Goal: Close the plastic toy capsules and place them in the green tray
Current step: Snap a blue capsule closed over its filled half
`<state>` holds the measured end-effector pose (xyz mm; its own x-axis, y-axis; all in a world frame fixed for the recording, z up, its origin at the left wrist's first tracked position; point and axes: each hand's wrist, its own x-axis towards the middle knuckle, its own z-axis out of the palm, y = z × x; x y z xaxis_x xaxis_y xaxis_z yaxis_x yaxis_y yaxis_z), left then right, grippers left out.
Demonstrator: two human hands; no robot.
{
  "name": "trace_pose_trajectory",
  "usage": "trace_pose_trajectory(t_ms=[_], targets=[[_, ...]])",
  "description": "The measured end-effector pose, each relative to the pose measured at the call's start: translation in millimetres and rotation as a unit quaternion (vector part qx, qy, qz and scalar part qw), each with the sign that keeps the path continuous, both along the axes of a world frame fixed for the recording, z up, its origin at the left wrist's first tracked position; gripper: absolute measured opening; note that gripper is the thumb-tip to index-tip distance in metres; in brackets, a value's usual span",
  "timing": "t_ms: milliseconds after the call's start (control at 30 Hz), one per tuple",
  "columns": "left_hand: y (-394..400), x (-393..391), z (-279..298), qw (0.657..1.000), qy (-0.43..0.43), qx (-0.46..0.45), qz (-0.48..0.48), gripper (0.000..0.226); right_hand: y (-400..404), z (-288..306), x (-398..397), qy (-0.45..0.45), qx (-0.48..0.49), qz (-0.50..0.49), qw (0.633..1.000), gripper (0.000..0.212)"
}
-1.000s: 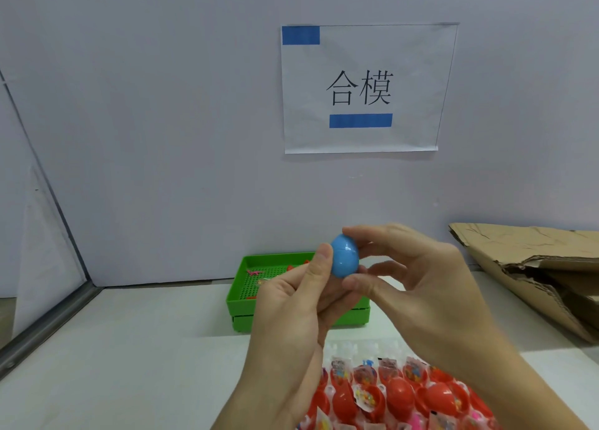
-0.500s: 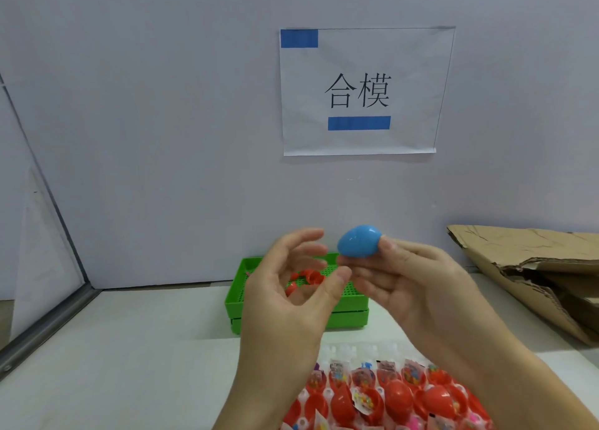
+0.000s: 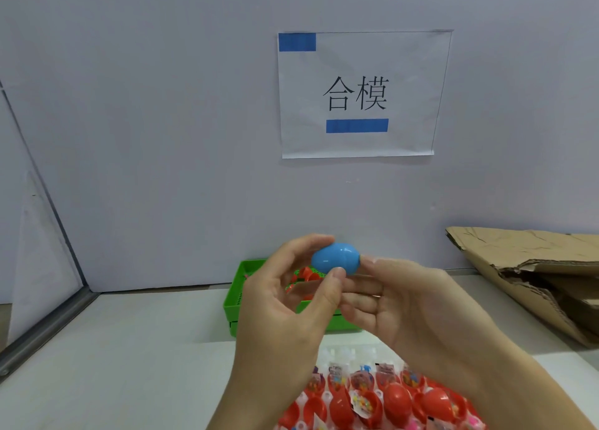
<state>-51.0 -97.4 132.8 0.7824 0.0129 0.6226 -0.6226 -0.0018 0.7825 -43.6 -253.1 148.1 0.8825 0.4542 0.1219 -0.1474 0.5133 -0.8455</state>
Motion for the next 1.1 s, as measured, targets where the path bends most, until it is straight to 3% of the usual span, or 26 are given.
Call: trace_pose_trajectory(t_ms=[133,333,567,833,967,1100], targets=[[5,1,1,1.000,0.007,0.002,-0.018,0.035,3,-4,2,-0.086,-0.076,-0.112,0.987,0.024],[0,6,-3,0.985,0.058,-0.143,-0.083,0.035,13,-10,-2,-0.219,-0.167,-0.261,0.925,0.024],[0,8,-5,0.982,0.058,-0.150,-0.100,0.026,14,-11,-3,-0.233,-0.169,-0.281,0.916,0.029],[13,6,-1,0.999,0.025,-0.014,-0.029,0.031,11,-10,-2,-0.264,-0.182,-0.293,0.901,0.012],[14,3,3,0.998,-0.020,0.058,0.027,0.041,9,-9,-1,-0.280,-0.194,-0.293,0.893,0.036],[12,1,4,0.994,-0.044,0.083,0.055,0.046,12,-8,-2,-0.284,-0.186,-0.307,0.889,0.043]])
